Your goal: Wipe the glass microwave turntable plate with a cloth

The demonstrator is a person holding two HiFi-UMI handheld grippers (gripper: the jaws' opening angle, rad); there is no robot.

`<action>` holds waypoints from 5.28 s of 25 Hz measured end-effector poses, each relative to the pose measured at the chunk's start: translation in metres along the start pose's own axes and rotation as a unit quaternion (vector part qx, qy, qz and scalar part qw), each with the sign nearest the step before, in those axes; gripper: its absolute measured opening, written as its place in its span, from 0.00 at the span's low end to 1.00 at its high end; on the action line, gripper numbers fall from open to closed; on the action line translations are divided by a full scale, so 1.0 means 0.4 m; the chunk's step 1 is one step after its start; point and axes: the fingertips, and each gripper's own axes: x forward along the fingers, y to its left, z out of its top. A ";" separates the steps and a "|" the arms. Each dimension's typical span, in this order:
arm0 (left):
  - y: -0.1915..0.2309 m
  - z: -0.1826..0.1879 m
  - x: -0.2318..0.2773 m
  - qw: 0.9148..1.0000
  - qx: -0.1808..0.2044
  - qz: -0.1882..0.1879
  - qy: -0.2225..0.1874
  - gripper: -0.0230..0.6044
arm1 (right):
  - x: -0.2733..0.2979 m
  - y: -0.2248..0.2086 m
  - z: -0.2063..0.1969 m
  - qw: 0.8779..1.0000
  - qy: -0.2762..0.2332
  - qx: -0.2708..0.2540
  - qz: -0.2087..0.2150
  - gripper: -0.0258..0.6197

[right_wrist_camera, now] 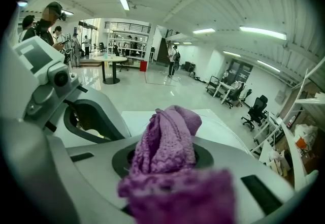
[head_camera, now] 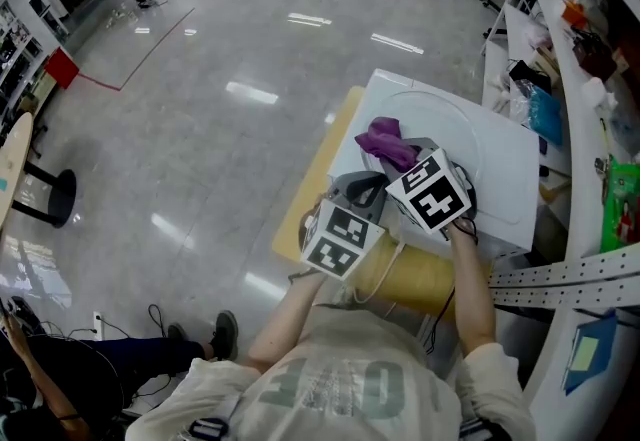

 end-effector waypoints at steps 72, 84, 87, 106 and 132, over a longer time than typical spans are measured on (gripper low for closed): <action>0.008 0.016 0.004 1.000 -0.006 0.008 -0.003 0.04 | -0.112 -0.005 -0.055 0.999 -0.012 0.032 -0.017 0.13; 0.006 0.011 0.003 1.000 -0.010 0.006 -0.002 0.04 | -0.065 -0.390 -0.054 0.982 0.005 0.101 -0.157 0.13; 0.003 0.010 0.005 1.000 -0.011 0.006 -0.003 0.04 | -0.024 -0.418 -0.087 0.980 0.029 0.108 -0.163 0.13; 0.008 0.012 0.003 1.000 -0.001 0.014 -0.002 0.04 | -0.100 -0.110 -0.130 0.994 0.048 0.063 -0.076 0.13; 0.008 0.013 0.007 1.000 0.004 0.016 0.004 0.04 | -0.215 -0.094 -0.111 0.993 0.010 0.071 -0.097 0.13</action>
